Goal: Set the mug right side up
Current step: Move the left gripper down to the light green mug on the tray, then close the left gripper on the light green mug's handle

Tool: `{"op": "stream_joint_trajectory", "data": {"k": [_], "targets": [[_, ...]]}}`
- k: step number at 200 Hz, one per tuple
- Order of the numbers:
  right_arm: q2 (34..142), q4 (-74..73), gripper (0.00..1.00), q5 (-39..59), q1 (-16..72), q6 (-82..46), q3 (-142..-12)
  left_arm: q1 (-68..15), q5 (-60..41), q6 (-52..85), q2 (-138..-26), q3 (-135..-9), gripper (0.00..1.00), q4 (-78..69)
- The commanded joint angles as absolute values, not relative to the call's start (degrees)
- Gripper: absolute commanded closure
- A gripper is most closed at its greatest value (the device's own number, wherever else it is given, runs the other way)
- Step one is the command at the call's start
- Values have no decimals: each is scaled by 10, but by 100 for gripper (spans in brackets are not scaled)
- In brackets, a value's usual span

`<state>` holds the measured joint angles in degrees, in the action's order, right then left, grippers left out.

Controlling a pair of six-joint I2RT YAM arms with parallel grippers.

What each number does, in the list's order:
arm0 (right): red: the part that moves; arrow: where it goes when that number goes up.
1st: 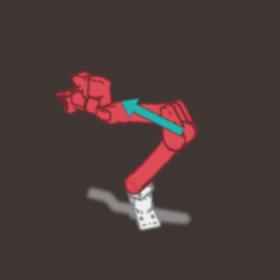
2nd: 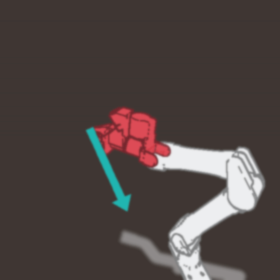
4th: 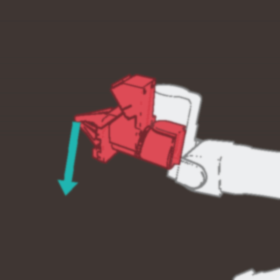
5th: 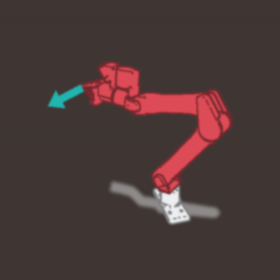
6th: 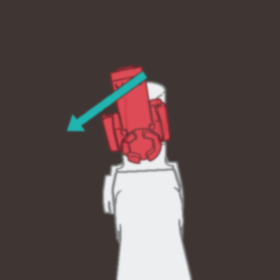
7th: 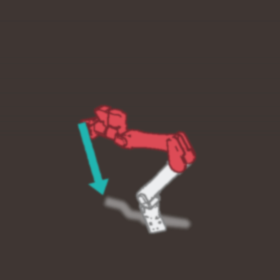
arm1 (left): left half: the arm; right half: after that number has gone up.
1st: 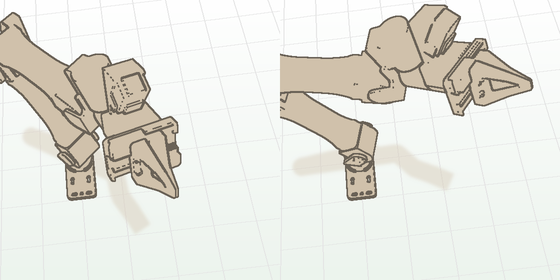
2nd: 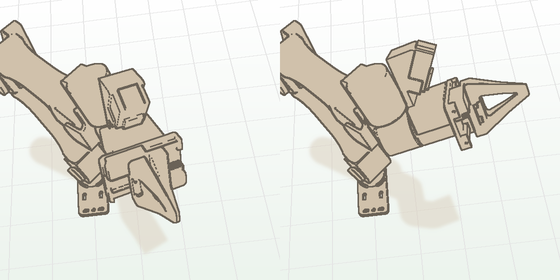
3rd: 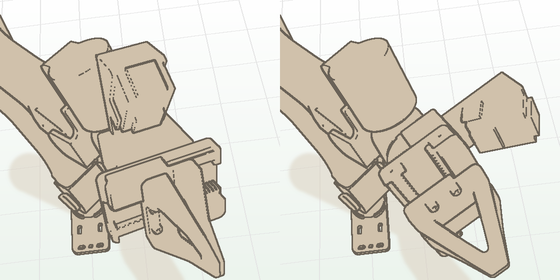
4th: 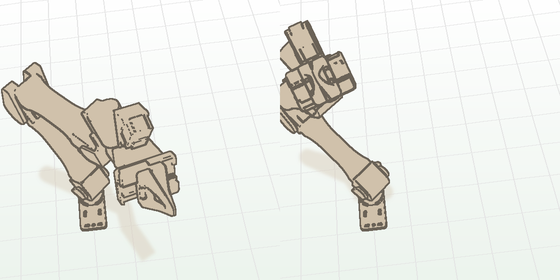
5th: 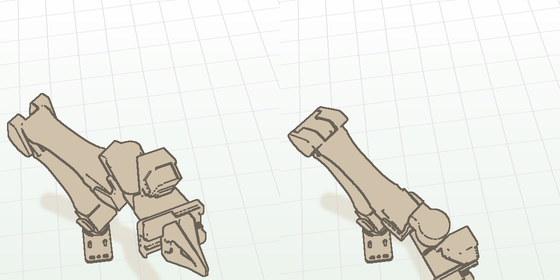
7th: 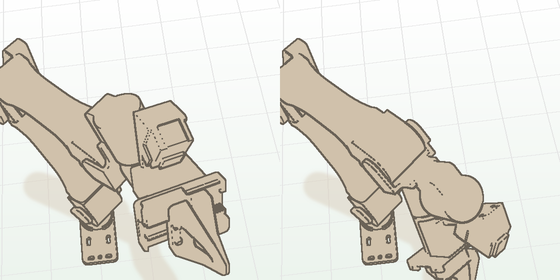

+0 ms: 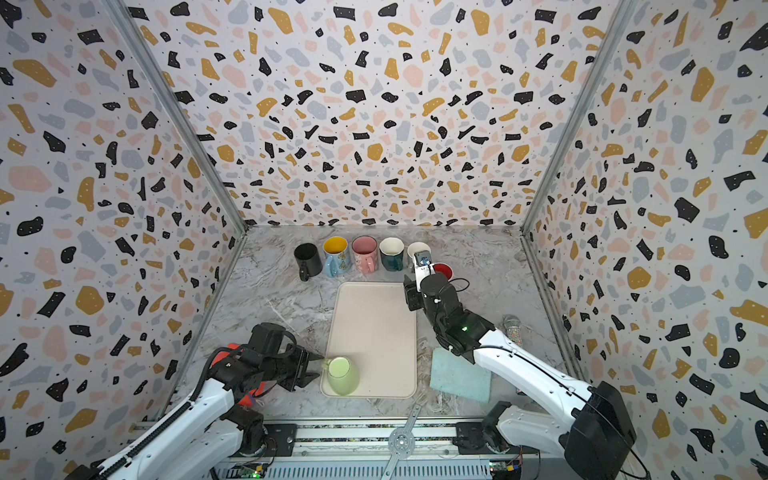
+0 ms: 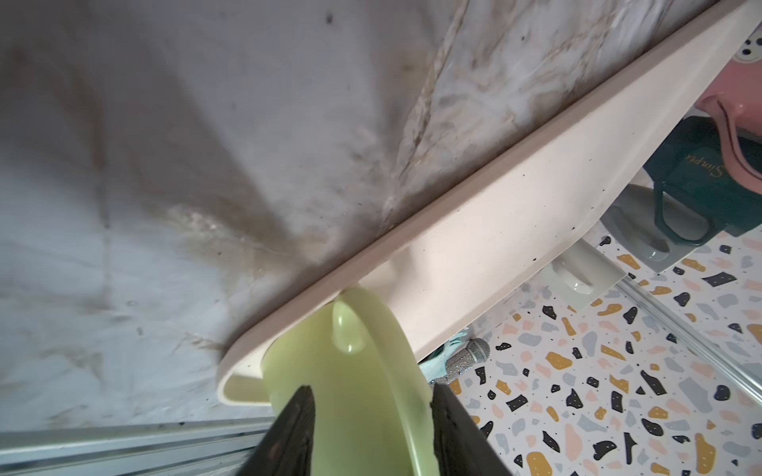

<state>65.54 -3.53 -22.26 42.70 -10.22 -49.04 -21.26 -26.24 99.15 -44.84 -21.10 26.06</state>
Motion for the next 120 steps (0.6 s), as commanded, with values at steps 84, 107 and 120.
{"op": "stream_joint_trajectory", "data": {"k": [84, 107, 120], "targets": [[678, -22, 42, -207, 415, -116, -522, -211, -265, 1062, -479, -188, 52, 128], [682, -22, 41, -204, 413, -121, -520, -212, -265, 1067, -486, -184, 52, 115], [685, -20, 41, -203, 413, -123, -520, -211, -265, 1064, -491, -186, 52, 110]]}}
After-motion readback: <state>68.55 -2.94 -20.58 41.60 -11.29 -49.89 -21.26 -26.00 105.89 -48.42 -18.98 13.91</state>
